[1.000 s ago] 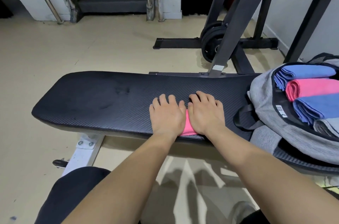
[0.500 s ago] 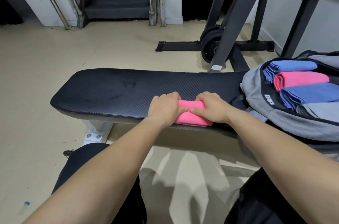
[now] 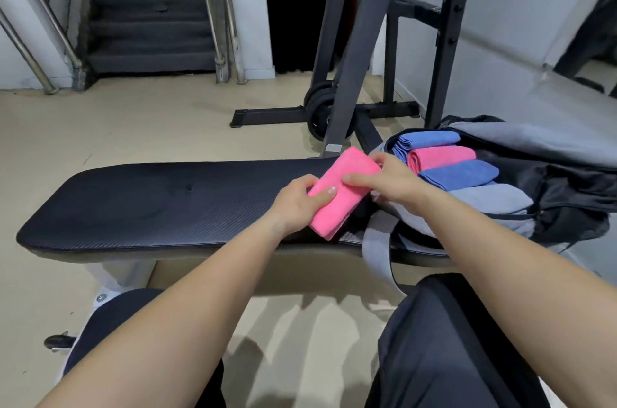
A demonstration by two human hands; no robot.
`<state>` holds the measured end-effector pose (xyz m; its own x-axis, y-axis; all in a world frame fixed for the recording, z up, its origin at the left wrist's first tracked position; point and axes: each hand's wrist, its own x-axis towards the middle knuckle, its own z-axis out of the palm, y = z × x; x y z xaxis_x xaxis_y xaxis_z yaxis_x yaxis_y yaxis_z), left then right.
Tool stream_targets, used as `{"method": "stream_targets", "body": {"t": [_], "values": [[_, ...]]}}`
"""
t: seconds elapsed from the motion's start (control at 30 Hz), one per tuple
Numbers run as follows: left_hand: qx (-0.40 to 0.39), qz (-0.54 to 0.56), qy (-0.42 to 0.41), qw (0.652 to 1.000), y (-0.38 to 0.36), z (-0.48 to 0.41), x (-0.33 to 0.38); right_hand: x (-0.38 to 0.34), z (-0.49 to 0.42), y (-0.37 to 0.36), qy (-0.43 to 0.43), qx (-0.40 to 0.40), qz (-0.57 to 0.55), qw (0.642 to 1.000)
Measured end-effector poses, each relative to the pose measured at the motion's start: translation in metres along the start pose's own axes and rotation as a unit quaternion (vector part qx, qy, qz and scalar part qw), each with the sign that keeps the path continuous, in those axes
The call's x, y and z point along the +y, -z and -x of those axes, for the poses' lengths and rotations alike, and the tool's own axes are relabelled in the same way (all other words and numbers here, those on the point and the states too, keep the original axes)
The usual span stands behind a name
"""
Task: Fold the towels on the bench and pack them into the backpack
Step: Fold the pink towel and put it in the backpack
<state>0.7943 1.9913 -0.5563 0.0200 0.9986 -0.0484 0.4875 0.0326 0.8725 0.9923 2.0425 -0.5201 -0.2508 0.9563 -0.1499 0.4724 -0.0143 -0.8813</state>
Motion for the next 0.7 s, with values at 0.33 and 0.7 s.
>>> {"method": "stream_targets", "body": {"t": [0.33, 0.7], "values": [[0.008, 0.087, -0.014, 0.996, -0.065, -0.024, 0.038, 0.018, 0.006, 0.059, -0.06, 0.015, -0.154, 0.986], [0.021, -0.098, -0.008, 0.995, -0.092, -0.077, 0.059, 0.026, -0.04, 0.12, 0.015, 0.119, -0.041, 0.992]]}}
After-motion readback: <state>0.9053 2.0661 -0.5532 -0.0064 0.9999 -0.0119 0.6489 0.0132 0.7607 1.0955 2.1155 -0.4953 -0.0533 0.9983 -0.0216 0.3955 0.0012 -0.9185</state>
